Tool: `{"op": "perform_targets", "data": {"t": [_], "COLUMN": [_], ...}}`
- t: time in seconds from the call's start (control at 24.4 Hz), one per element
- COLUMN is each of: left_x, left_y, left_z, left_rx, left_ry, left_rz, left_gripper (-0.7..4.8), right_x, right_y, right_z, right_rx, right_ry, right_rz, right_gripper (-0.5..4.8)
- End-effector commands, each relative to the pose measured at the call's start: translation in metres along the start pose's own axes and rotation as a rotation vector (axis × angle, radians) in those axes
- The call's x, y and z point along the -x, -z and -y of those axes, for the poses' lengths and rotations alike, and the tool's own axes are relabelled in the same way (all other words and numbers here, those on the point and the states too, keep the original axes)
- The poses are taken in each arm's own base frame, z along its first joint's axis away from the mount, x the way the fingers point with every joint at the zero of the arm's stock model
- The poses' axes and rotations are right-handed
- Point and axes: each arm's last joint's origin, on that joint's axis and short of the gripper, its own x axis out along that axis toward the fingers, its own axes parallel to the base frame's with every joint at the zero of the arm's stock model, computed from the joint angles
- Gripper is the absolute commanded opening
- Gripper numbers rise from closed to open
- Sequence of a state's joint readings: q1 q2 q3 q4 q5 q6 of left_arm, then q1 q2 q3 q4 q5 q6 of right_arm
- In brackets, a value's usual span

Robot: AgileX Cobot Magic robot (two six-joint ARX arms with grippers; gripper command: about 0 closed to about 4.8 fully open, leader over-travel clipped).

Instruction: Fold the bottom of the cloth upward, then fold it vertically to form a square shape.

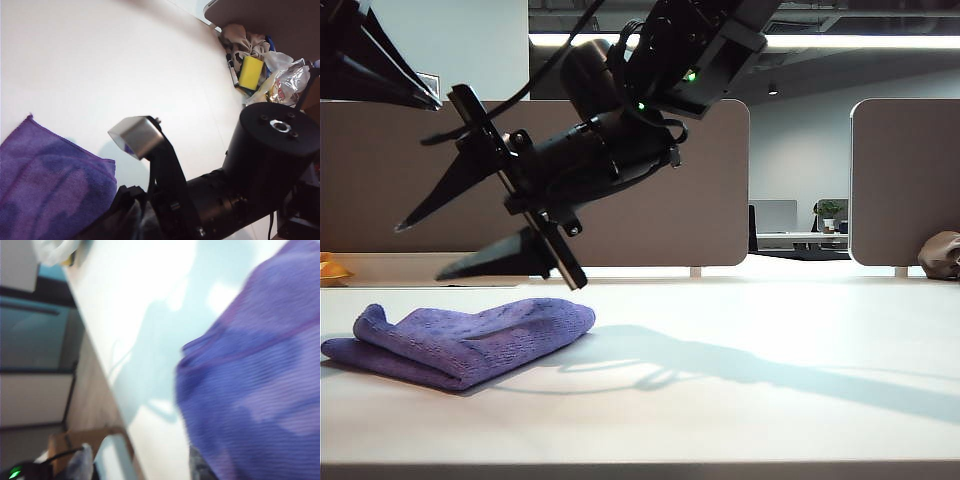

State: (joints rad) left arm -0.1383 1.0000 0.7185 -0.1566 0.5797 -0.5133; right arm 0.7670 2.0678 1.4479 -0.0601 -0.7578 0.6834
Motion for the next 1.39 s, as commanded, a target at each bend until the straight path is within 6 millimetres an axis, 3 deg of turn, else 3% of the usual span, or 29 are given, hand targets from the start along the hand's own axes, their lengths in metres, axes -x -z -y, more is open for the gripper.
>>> {"op": "perform_targets", "data": {"t": [0.04,0.29,0.57,0.86,1.19,1.23,1.31,1.39], "left_x": [0.004,0.007,0.011,0.016,0.025,0.025,0.025,0.025], "left_y": [-0.002,-0.002,-0.002,-0.002,-0.001,-0.001,0.0,0.0], "left_z": [0.003,0.005,0.009,0.012,0.018,0.018,0.018,0.017], "left_rx": [-0.016,-0.023,-0.039,-0.044,-0.062,-0.059,-0.057,-0.054], "left_ry": [0.009,0.002,0.0,0.014,0.02,0.019,0.017,0.015], "left_rz": [0.018,0.032,0.057,0.065,0.092,0.089,0.085,0.082], "left_gripper": [-0.03,-0.03,-0.03,-0.03,-0.03,-0.03,-0.03,-0.03], "right_x": [0.006,0.021,0.043,0.053,0.048,0.045,0.037,0.033], "right_y": [-0.004,-0.006,-0.01,-0.005,-0.002,0.0,0.004,0.007], "right_z": [0.002,0.017,0.001,0.006,0.007,0.007,0.006,0.006], "right_rx": [-0.008,-0.07,0.079,0.053,0.068,0.066,0.068,0.06], "right_ry": [0.043,0.122,0.164,0.341,0.334,0.319,0.325,0.318], "right_rz": [0.037,0.028,0.068,0.068,0.039,0.024,0.002,-0.02], "right_gripper": [2.43,2.26,-0.08,-0.08,-0.08,0.18,1.29,1.54]}}
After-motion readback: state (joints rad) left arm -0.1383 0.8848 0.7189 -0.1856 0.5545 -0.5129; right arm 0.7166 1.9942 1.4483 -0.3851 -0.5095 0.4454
